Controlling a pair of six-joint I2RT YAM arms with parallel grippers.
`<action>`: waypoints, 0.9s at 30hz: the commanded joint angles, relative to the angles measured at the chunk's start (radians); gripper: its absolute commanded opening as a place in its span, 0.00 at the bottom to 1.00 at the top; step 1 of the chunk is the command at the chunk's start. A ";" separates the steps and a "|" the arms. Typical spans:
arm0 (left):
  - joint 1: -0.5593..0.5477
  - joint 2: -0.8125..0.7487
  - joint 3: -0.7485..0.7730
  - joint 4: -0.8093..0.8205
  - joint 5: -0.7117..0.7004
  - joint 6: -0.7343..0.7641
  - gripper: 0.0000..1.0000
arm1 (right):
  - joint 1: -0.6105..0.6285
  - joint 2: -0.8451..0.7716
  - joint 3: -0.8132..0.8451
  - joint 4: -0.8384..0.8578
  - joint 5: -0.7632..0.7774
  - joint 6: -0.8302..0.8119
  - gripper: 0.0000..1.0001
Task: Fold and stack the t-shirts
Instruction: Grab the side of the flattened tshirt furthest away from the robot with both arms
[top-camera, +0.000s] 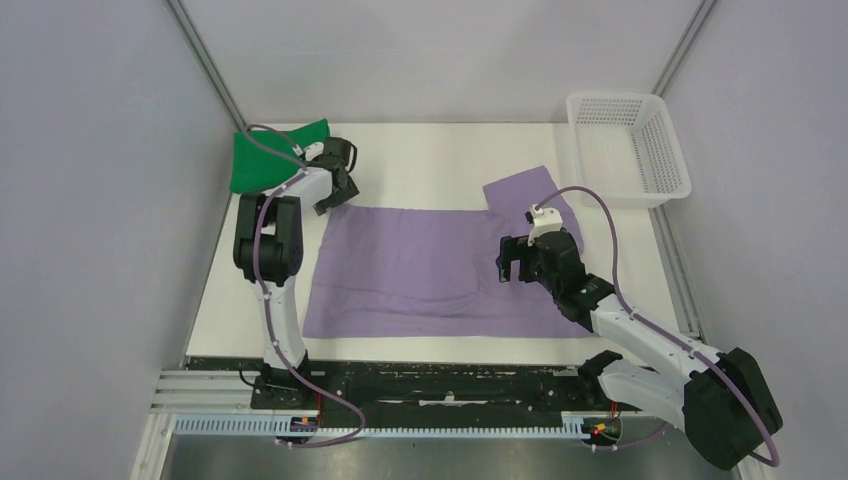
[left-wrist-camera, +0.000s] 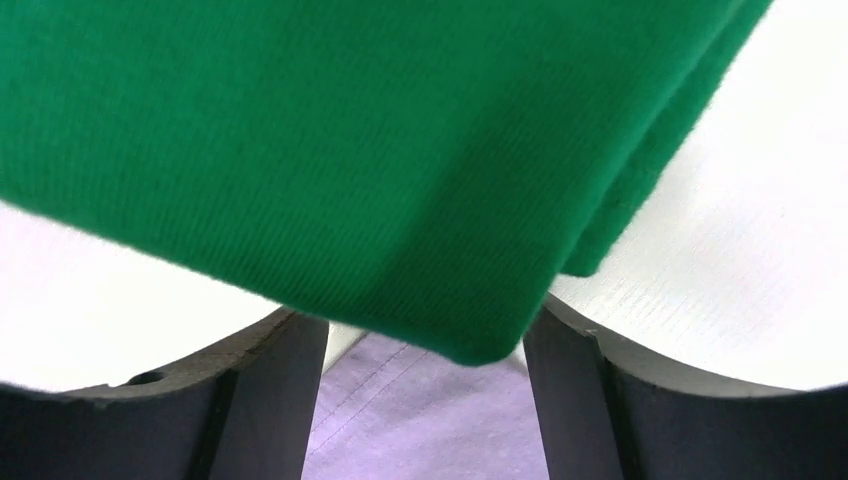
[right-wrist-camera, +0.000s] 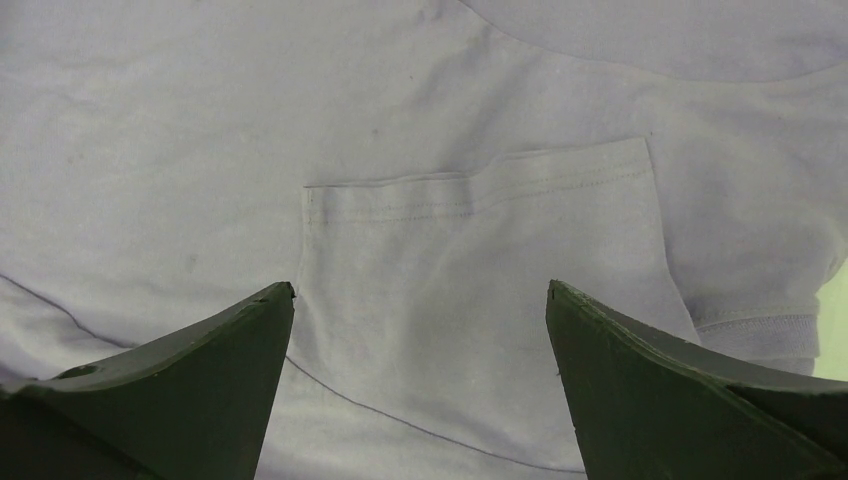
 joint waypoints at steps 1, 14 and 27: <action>-0.002 0.032 0.055 0.002 -0.011 0.015 0.75 | 0.000 -0.006 0.012 0.048 0.011 -0.020 0.99; -0.026 -0.009 -0.019 -0.088 -0.010 -0.038 0.58 | 0.000 -0.041 -0.007 0.048 0.034 -0.020 0.99; -0.037 0.013 0.014 -0.133 -0.040 -0.018 0.05 | -0.001 0.010 0.021 0.043 0.153 -0.005 0.99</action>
